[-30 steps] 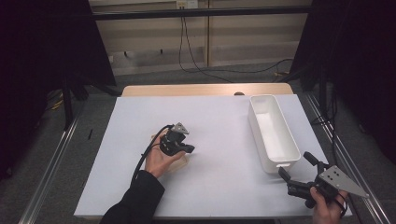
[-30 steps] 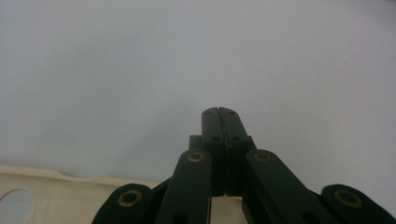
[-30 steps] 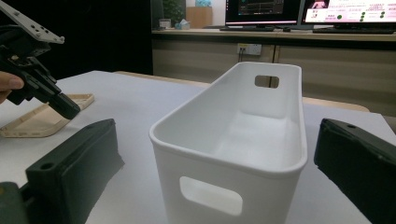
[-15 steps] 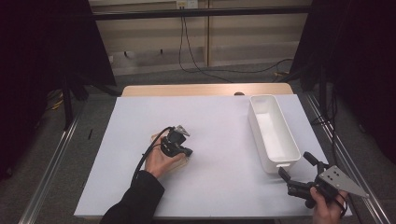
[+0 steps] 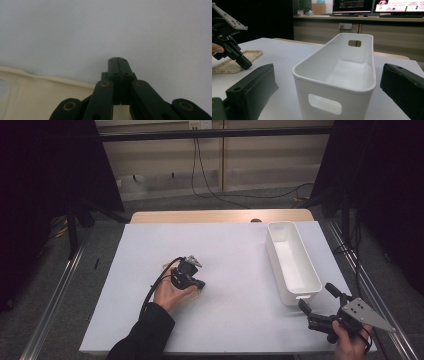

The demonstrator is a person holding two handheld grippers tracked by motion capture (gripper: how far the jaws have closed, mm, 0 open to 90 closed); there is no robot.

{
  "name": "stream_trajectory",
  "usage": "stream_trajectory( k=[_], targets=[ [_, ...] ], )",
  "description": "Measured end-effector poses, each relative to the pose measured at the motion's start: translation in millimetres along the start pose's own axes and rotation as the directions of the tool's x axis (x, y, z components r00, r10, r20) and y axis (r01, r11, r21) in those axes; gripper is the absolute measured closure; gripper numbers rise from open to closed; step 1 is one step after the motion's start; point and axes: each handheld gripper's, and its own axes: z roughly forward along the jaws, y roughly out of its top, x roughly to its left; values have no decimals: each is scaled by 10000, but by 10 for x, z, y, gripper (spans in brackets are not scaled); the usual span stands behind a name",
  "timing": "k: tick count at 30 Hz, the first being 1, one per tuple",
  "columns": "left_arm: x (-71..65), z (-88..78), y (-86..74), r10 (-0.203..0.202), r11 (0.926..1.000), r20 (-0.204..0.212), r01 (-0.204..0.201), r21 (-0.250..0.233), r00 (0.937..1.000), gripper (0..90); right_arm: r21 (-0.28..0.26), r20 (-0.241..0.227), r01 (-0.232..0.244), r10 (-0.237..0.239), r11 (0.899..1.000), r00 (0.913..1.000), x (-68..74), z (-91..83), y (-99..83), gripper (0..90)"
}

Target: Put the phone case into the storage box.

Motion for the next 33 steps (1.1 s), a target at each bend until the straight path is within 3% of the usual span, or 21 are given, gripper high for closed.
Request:
stream_trajectory(
  k=[33],
  targets=[
    [9, -118, -222, -519, 9983, 292, 527, -263, 9982, 900, 18, 152, 6, -6, 10000, 9999, -8, -29, -1, 0]
  ],
)
